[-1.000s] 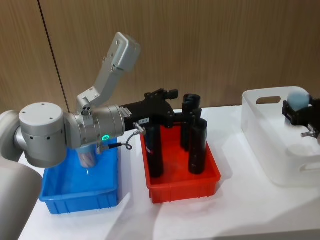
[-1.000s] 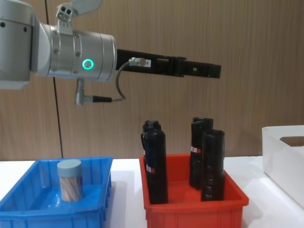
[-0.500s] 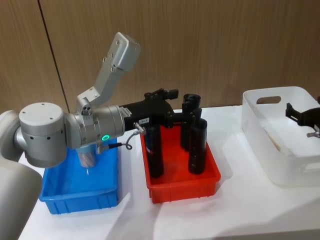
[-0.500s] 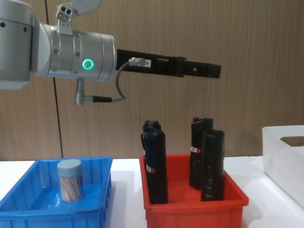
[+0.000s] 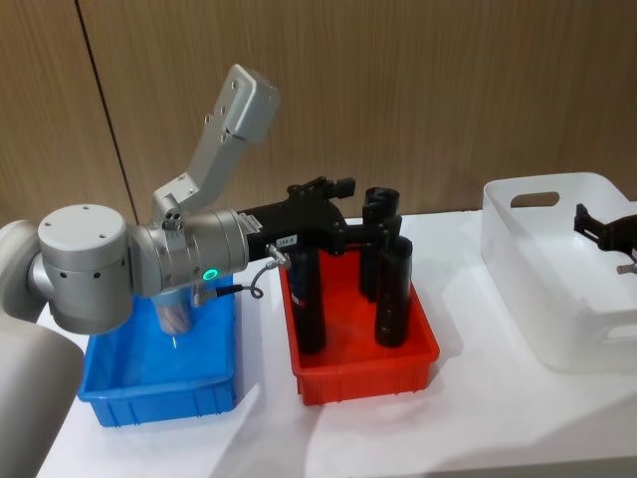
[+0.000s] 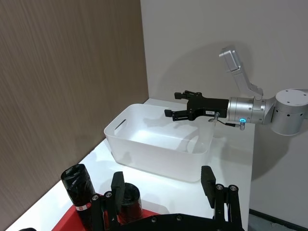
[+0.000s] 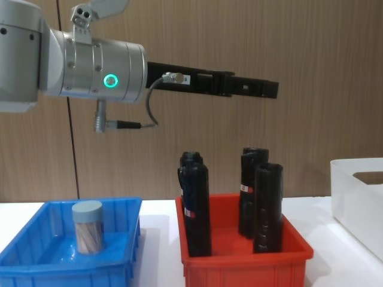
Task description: Pick the cotton swabs from the blue box and place them into the white box.
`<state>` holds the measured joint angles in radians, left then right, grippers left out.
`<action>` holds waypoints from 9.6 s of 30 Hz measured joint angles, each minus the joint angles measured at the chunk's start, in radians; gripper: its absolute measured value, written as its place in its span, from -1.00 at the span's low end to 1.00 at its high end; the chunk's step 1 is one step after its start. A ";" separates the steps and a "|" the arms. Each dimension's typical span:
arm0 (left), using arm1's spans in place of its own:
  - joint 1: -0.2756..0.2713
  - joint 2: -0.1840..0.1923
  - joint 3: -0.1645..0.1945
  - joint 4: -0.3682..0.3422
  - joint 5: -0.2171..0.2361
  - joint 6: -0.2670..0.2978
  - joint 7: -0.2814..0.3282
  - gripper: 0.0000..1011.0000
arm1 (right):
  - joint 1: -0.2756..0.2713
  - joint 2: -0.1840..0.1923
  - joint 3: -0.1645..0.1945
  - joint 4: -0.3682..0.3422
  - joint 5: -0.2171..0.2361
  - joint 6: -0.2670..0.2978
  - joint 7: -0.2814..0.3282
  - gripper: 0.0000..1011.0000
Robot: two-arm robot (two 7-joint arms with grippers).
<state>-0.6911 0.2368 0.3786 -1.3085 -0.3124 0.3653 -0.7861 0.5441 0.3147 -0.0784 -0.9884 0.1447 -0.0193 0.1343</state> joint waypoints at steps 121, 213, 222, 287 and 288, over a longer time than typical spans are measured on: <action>0.454 0.145 0.076 -0.318 0.112 -0.351 0.775 0.99 | -0.456 0.000 -0.136 -0.633 0.139 0.067 0.039 0.98; 0.454 0.145 0.076 -0.318 0.112 -0.351 0.775 0.99 | 0.191 -0.205 -0.189 0.350 0.110 -0.167 0.461 0.47; 0.454 0.145 0.076 -0.318 0.112 -0.351 0.775 0.99 | 0.205 -0.211 -0.194 0.376 0.115 -0.177 0.478 0.00; 0.454 0.145 0.076 -0.318 0.112 -0.351 0.775 0.99 | 0.044 0.011 0.000 -0.234 0.062 0.077 0.125 -0.31; 0.454 0.145 0.076 -0.318 0.112 -0.351 0.775 0.99 | 0.049 0.014 0.003 -0.216 0.056 0.078 0.121 -0.31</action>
<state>-0.2372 0.3821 0.4542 -1.6262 -0.2004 0.0139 -0.0109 0.5935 0.3282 -0.0753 -1.2046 0.2012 0.0583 0.2551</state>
